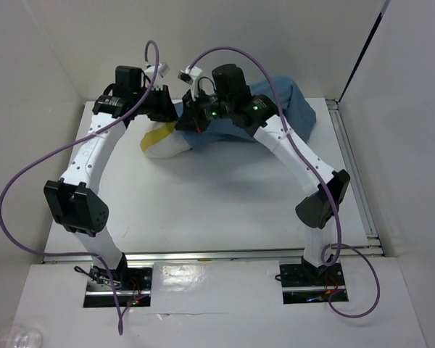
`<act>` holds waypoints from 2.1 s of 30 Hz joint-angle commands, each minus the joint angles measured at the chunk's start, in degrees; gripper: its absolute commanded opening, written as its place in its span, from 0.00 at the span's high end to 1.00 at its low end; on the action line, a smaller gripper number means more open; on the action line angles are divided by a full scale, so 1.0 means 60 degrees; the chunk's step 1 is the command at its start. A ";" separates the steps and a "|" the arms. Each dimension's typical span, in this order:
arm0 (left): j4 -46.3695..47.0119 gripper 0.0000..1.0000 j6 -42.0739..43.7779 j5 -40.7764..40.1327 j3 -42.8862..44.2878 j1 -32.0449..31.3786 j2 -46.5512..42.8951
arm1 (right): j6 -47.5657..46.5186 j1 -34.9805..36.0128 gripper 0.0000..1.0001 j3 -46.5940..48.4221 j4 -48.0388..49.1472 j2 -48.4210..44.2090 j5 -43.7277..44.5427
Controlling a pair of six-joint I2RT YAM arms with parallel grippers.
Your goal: Put the pillow into the pillowcase
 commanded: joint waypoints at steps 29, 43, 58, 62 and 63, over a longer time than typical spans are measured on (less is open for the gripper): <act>0.3421 1.00 -0.1476 0.0052 -0.5171 -0.1412 -0.0677 | 0.0290 0.0645 0.70 -0.0380 0.0703 -0.0100 -0.1780; 0.3598 1.00 -0.1094 -0.0548 -0.6240 -0.0415 0.0818 | -0.0501 0.0645 0.41 -0.0776 0.0556 -0.0802 -0.0888; 0.2092 0.16 0.0048 -0.2218 -0.7957 0.0274 -0.3283 | -0.0137 -0.0099 0.44 -0.0981 0.0658 0.0191 0.2627; 0.1283 0.16 0.0721 -0.2439 -0.6903 0.0274 -0.3912 | 0.0303 -0.0628 0.52 -0.0981 0.0453 0.1302 0.2629; 0.1283 0.16 0.0882 -0.2526 -0.6770 0.0274 -0.4117 | 0.0420 -0.0745 0.55 -0.0894 0.0453 0.1524 0.2469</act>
